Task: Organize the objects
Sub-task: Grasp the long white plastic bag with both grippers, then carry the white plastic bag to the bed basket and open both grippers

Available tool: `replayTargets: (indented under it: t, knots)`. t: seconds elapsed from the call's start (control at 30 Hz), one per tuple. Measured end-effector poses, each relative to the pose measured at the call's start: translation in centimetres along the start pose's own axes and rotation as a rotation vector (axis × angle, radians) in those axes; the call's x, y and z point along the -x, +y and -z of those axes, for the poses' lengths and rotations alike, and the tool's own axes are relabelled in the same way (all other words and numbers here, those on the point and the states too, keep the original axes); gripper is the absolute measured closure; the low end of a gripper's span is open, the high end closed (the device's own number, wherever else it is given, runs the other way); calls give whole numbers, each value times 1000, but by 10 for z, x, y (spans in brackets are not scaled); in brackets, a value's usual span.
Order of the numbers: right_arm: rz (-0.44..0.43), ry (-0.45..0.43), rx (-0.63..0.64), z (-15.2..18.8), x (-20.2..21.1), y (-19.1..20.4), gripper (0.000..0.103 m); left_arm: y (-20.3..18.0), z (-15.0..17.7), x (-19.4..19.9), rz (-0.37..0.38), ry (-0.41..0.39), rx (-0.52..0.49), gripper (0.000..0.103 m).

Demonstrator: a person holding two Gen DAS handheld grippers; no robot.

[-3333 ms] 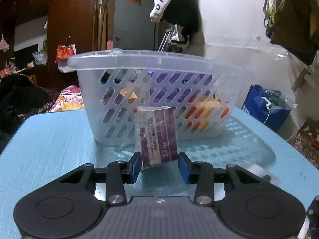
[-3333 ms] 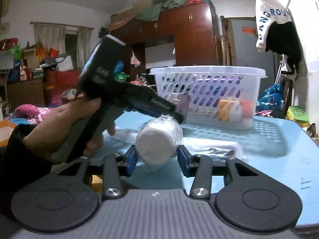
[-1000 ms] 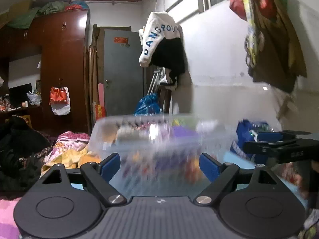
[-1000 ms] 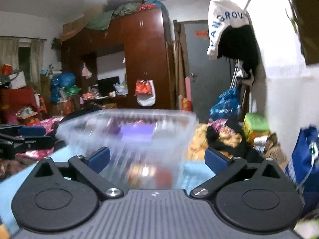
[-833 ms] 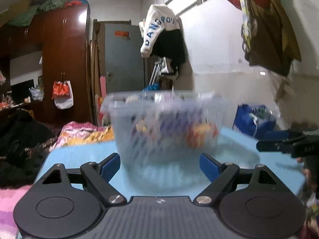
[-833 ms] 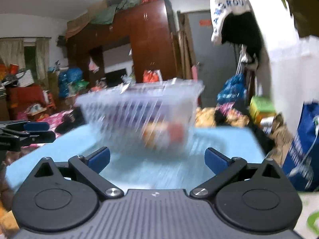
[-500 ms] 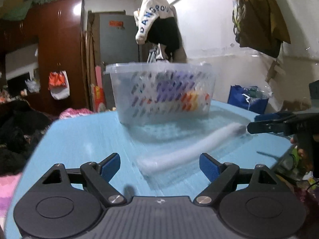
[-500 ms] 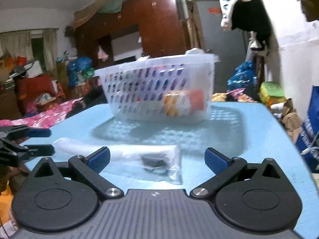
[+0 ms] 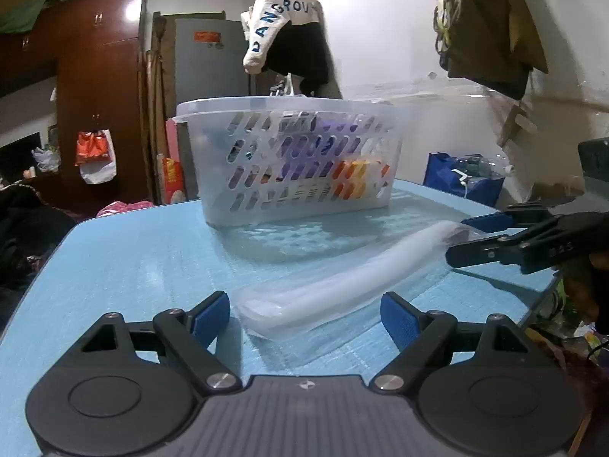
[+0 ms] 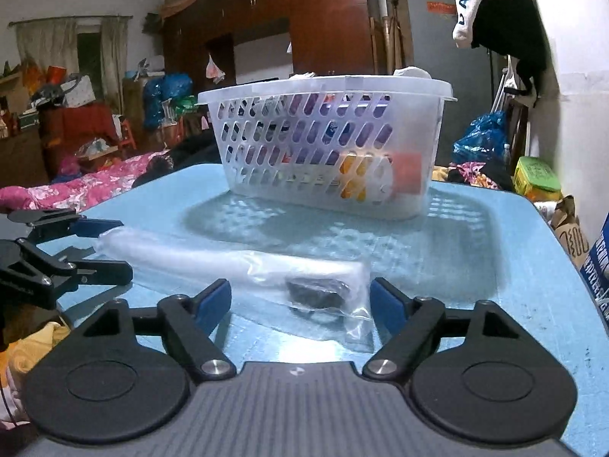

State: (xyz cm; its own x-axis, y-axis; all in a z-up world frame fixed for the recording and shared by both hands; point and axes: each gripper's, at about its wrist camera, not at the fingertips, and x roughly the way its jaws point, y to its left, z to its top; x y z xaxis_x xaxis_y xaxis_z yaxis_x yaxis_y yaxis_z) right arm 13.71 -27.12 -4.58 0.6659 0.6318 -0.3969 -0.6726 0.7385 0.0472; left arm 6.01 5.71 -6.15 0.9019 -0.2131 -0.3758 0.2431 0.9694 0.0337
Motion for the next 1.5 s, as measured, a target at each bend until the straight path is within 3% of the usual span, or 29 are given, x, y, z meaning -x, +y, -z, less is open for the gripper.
replayTargets:
  t: [0.27, 0.6, 0.9, 1.5]
  knots:
    - [15, -28, 15, 3, 3, -1, 57, -1, 0, 4, -14, -19, -24, 44]
    - [-15, -47, 3, 4, 7, -3, 84, -6, 0, 9, -12, -55, -59, 69]
    - [-7, -84, 19, 3, 15, 2, 88, -14, -1, 16, -14, -82, -93, 79]
    - [-6, -149, 42, -14, 31, 8, 88, -19, -20, 36, -42, -164, -135, 82]
